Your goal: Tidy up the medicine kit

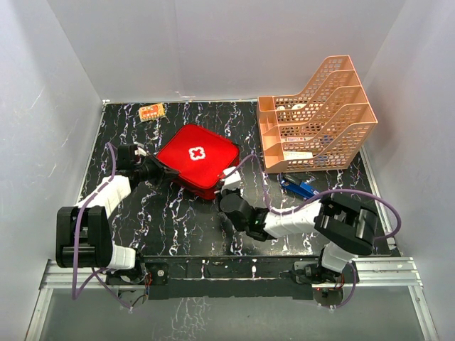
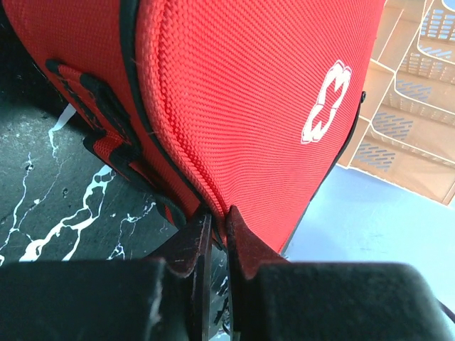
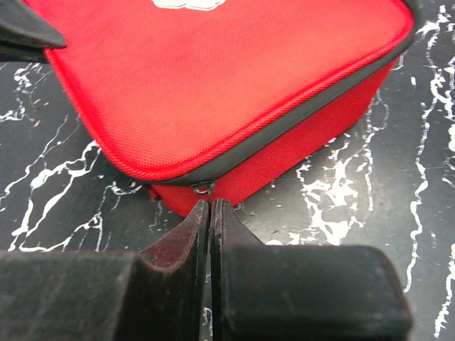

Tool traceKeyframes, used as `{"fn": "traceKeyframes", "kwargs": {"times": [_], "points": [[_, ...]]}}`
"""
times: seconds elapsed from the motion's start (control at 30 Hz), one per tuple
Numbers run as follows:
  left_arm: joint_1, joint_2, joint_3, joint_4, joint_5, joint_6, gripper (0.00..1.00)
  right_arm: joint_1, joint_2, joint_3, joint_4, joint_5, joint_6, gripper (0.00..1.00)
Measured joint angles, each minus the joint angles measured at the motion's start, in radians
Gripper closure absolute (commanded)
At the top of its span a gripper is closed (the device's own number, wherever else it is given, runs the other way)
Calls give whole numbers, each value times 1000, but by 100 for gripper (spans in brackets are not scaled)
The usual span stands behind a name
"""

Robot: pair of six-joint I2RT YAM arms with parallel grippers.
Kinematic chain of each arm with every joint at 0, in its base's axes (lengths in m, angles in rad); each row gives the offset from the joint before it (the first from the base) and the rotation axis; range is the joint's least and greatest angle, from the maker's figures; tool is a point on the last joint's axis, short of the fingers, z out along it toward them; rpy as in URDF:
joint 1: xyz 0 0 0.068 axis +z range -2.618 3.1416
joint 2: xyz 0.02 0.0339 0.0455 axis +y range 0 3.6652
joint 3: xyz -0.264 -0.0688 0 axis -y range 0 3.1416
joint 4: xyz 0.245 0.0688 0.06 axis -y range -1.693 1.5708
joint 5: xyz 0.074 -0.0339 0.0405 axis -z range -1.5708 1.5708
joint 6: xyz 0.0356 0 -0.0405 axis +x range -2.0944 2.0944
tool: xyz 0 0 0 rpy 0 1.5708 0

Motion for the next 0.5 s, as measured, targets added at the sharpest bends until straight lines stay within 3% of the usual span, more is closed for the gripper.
{"fn": "traceKeyframes", "kwargs": {"times": [0.37,0.43,0.5], "points": [[0,-4,13,-35,22,28,100,-49,-59,-41,-6,-81,-31,100],[0,-4,17,-36,27,41,92,-56,-62,-41,-10,-103,-40,100],[0,-4,17,-36,32,53,76,-60,-63,-30,-30,-124,-53,100]]}}
